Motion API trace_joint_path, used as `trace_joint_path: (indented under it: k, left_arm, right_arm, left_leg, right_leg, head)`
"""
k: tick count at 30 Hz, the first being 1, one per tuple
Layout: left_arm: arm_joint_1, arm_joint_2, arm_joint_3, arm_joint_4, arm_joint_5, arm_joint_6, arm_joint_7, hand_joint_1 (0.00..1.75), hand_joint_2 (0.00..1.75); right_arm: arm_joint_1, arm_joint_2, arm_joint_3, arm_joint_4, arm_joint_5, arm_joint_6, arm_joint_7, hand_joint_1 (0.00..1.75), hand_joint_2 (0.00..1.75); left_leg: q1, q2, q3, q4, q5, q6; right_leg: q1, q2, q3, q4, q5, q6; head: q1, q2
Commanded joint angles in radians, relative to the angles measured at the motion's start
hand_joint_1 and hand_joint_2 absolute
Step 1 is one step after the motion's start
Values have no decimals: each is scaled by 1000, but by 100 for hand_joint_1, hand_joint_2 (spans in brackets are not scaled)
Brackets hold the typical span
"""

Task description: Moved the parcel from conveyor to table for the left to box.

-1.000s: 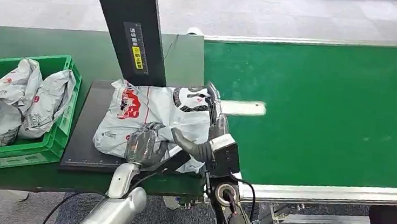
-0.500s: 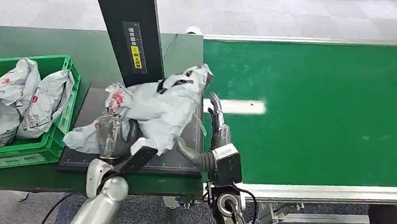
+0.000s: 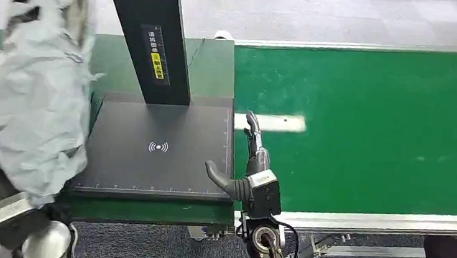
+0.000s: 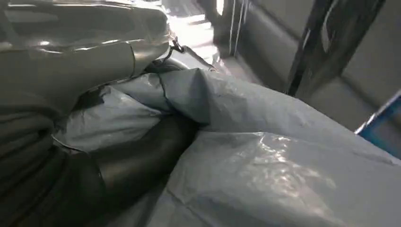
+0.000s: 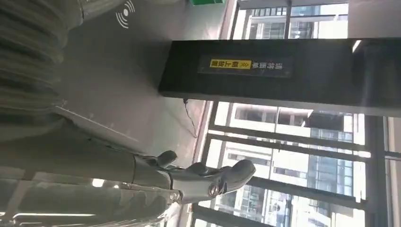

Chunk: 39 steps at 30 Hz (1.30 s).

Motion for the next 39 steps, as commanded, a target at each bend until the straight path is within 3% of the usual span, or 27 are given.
trace_joint_path:
  k: [1,6,8,13,15,17,20,21,22,24,28,31,39]
  left_arm:
    - [31,0,31,-137,10,0,-1,175,175]
    - [20,24,33,-437,52,0,-1,175,175]
    - [6,58,33,-425,95,0,-1,175,175]
    - [-113,108,206,-252,124,0,-1,175,175]
    - [-297,199,335,99,94,0,30,175,175]
    - [-458,277,379,332,67,0,58,175,175]
    - [-735,428,363,792,-93,0,235,175,175]
    - [-790,449,373,885,-87,0,212,175,175]
    - [-880,486,343,1065,-166,-16,307,175,175]
    - [-909,496,335,1123,-179,-19,321,175,175]
    - [-949,531,306,1263,-338,0,473,175,175]
    - [-950,550,341,1269,-354,0,497,175,175]
    - [-947,611,424,1308,-352,0,488,175,175]
  right_arm:
    - [-8,-21,-6,2,-2,-2,6,0,175]
    - [-10,-18,-17,25,3,15,5,0,175]
    - [-25,-18,-18,47,4,22,2,0,175]
    - [-67,-14,-9,107,10,44,-22,0,175]
    - [-71,-10,4,114,8,54,-20,0,175]
    - [-59,-8,16,94,7,57,-19,0,175]
    - [-20,-16,32,50,4,64,-9,0,175]
    - [-11,-20,36,40,4,63,-6,0,175]
    - [-2,-24,39,29,4,64,-4,0,175]
    - [2,-27,40,25,4,65,-3,0,175]
    - [4,-30,40,23,6,70,-3,0,175]
    - [9,-31,40,23,7,72,-3,0,175]
    - [21,-29,43,-5,7,77,-2,0,175]
  left_leg:
    - [0,1,1,-1,0,-1]
    - [1,2,0,1,-1,-1]
    - [0,2,1,0,0,-1]
    - [0,1,3,-2,1,-1]
    - [0,1,3,-3,2,-2]
    - [-2,-5,5,-3,3,-1]
    - [0,-17,2,-3,9,-5]
    - [1,-17,2,-1,9,-5]
    - [1,-17,1,-2,11,-7]
    - [2,-14,0,-4,15,-8]
    - [3,-2,0,-2,12,-9]
    - [3,4,1,-2,11,-9]
    - [3,5,-4,-1,10,-9]
  right_leg:
    - [0,1,1,0,0,0]
    - [1,2,0,1,0,-1]
    - [0,2,1,0,0,-1]
    - [0,1,2,-1,1,-1]
    - [0,1,3,-1,1,-1]
    - [-1,-5,5,-1,0,-1]
    - [0,-16,5,0,2,-3]
    - [1,-15,5,0,2,-5]
    - [2,-16,3,0,4,-6]
    - [3,-13,2,-1,7,-8]
    - [4,-4,-2,0,10,-11]
    - [4,2,-2,0,10,-11]
    - [4,3,-7,1,10,-11]
  head:
    - [0,0]
    - [0,0]
    - [0,0]
    - [0,0]
    - [0,0]
    - [0,0]
    - [0,0]
    - [-1,0]
    - [0,0]
    - [0,0]
    - [0,0]
    - [0,0]
    - [0,0]
